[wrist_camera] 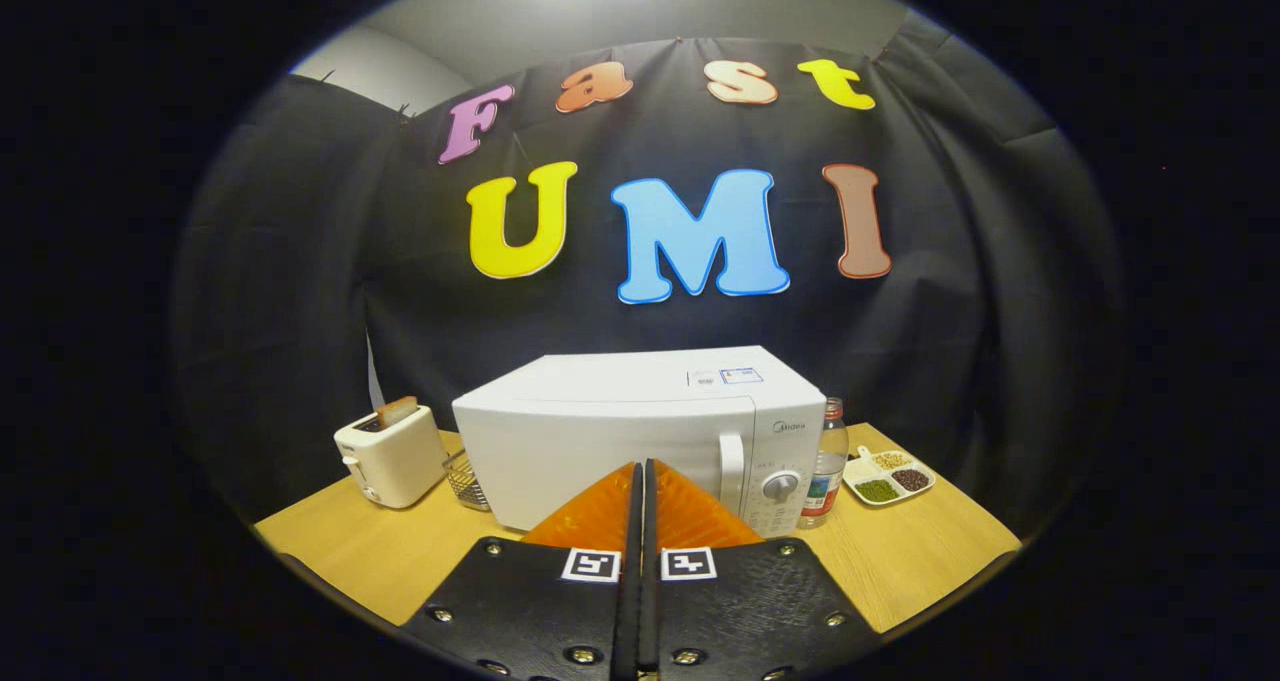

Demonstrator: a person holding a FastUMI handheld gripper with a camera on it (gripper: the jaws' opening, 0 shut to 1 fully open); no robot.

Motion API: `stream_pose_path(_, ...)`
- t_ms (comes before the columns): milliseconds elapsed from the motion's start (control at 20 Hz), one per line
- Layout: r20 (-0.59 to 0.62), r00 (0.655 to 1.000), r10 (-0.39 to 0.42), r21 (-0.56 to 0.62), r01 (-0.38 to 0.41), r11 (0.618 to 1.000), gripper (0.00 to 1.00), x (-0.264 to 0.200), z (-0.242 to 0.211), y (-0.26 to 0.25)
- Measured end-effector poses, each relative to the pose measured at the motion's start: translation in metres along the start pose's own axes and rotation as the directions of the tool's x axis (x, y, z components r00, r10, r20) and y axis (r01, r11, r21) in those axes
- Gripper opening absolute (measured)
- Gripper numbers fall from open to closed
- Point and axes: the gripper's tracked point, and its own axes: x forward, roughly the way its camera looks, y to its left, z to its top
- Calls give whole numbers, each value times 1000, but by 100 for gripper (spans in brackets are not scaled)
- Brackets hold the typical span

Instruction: Open the microwave, put the food inside, and close the microwave door.

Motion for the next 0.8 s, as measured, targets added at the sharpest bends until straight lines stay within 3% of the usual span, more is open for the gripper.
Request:
stream_pose_path(500, 161, 986, 46, -72, -35, 997, 1, -88, 105, 29)
stream_pose_path(800, 251, 968, 15, -78, 4, 997, 1, -110, 163, 27)
